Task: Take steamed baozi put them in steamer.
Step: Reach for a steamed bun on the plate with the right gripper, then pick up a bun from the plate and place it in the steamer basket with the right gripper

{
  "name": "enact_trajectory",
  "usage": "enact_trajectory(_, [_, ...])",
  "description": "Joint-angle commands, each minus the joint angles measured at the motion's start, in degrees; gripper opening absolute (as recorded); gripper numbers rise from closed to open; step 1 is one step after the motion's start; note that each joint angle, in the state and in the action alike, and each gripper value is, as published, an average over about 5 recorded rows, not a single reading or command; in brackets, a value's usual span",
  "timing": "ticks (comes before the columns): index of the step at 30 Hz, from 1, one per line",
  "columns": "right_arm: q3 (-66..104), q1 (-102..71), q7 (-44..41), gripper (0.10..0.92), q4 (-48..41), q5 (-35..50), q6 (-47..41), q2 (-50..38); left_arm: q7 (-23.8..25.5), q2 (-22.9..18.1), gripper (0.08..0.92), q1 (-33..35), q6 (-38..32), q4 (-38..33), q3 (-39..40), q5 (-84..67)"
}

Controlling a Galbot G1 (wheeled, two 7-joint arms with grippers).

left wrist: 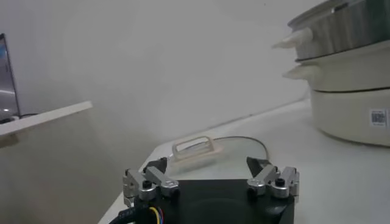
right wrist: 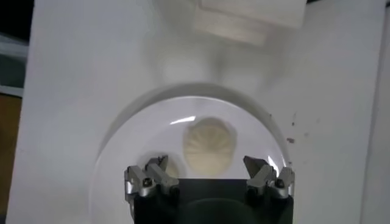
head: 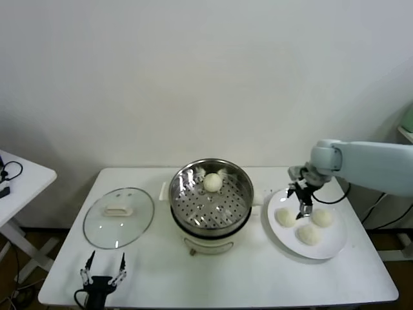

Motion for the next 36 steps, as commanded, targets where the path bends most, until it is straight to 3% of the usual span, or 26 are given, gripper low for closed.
enact_trajectory(1, [6.67, -9.97, 1.54, 0.823, -5.4, -4.88, -2.87, 0.78, -0.03, -0.16, 0.823, -0.11, -0.11, 0.47, -0.04, 0.38])
enact_trajectory(13, [9.73, -12.88, 2.28, 0.821, -7.37, -6.26, -3.02, 2.3, -0.05, 0.16, 0.823, -0.01, -0.31, 0.51, -0.34, 0.41])
enact_trajectory(24, [10.13, -11.93, 1.96, 0.705, -6.72, -6.47, -3.25, 2.21, -0.15, 0.0, 0.823, 0.13, -0.54, 0.3, -0.39, 0.42])
enact_trajectory(29, [4.96, -2.95, -0.16, 0.63, -1.76, -2.32, -2.74, 0.4, -0.2, -0.01, 0.823, 0.28, -0.58, 0.06, -0.47, 0.46])
enact_trajectory(36, [-8.08, 20.57, -4.0, 0.619, 8.39, 8.16, -1.75, -1.06, -0.25, -0.04, 0.823, 0.41, -0.65, -0.47, -0.3, 0.49])
